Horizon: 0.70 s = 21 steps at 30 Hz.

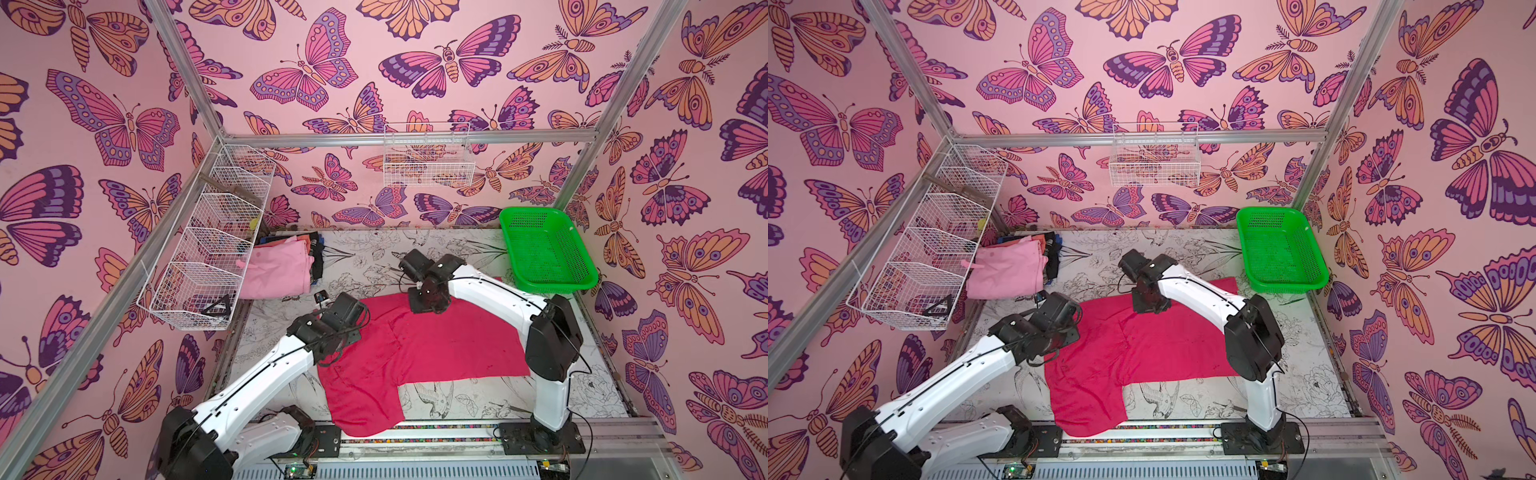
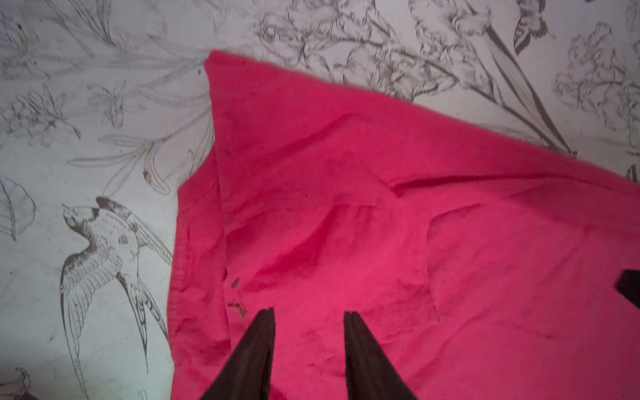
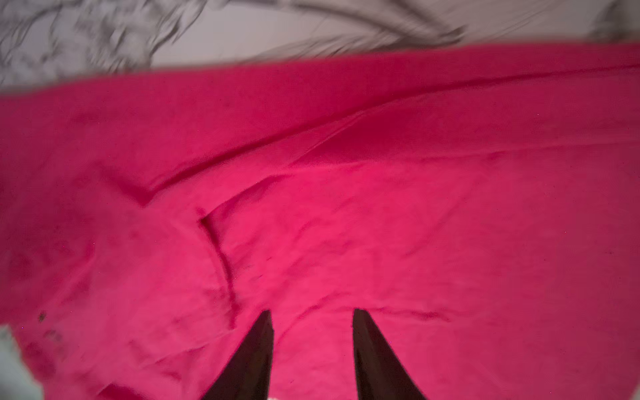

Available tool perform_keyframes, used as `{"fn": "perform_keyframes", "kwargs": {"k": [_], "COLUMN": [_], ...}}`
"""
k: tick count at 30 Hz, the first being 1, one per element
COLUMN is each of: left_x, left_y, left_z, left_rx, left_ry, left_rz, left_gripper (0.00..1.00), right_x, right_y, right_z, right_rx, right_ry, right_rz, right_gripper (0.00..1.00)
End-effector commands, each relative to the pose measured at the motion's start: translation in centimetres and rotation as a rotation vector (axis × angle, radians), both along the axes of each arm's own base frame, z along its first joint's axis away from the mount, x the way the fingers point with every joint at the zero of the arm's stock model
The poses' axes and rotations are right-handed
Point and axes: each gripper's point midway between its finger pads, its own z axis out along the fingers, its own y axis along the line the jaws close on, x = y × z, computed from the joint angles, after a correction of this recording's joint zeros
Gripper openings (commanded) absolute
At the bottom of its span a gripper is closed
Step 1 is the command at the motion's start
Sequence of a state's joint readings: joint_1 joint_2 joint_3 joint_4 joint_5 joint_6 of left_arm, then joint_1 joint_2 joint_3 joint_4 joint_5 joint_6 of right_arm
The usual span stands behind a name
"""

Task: Fold and stack t-shirts
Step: Fold the T-shirt.

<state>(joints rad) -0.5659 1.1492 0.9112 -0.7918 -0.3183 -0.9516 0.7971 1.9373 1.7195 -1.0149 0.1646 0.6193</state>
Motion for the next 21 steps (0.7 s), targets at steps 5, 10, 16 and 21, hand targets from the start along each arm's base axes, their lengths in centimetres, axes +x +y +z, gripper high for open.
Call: {"fn": "perform_keyframes", "kwargs": {"k": [5, 10, 16, 21], "left_x": [7.3, 10.9, 12.4, 12.2], "left_y": [3.6, 3.7, 4.4, 5.6], "left_z": [-3.1, -6.0, -9.5, -11.1], "left_rx": [0.105, 0.109, 0.082, 0.056], "left_ry": [0.061, 0.132, 0.195, 0.222], "left_rz": [0.087, 0.067, 0.085, 0.127], "left_gripper": [0.36, 0.33, 0.28, 0.28], "right_x": [4.4, 5.3, 6.3, 7.4], "right_y": [-11.6, -15.0, -17.3, -18.7], "right_z": [1.9, 0.5, -0.7, -1.4], "right_rx": [-0.342, -0.324, -0.329, -0.324], "right_ry": [-0.077, -0.044, -0.010, 0.013], "right_rz": [-0.137, -0.203, -0.235, -0.258], "right_gripper": [0.46, 0.48, 0.47, 0.47]}}
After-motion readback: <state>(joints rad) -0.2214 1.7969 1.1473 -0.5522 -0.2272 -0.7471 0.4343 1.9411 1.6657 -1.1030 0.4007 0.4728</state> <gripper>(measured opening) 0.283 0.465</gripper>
